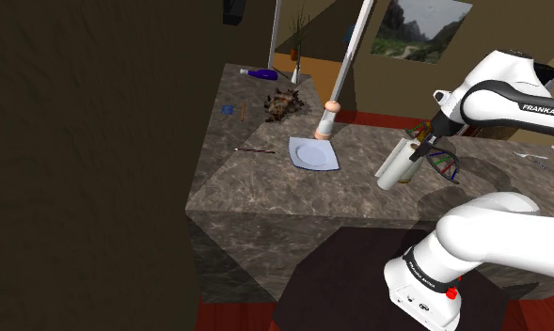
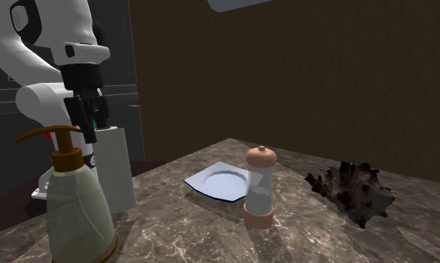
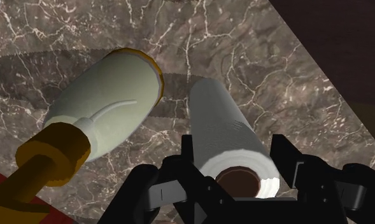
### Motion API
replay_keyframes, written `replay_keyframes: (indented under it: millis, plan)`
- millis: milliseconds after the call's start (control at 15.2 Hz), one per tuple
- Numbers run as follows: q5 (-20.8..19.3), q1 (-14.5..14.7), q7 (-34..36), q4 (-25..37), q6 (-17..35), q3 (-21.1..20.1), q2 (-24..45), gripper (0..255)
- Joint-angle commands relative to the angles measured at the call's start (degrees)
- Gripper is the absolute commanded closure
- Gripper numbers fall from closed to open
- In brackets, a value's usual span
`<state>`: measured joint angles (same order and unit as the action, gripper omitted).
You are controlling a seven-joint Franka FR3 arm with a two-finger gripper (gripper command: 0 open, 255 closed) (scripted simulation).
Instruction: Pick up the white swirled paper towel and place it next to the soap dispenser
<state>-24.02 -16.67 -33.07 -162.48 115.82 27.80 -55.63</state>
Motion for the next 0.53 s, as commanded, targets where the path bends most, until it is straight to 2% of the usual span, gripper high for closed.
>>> replay_keyframes:
  millis: [0, 330, 396, 462]
  plan:
    - [-0.1, -0.1, 0.0, -0.2, 0.2, 0.1, -0.1, 255]
    - [-0.1, -0.1, 0.0, -0.2, 0.2, 0.1, -0.1, 255]
    - [-0.1, -0.1, 0.0, -0.2, 0.2, 0.1, -0.1, 0]
    - [-0.1, -0.1, 0.0, -0.2, 0.2, 0.1, -0.1, 0]
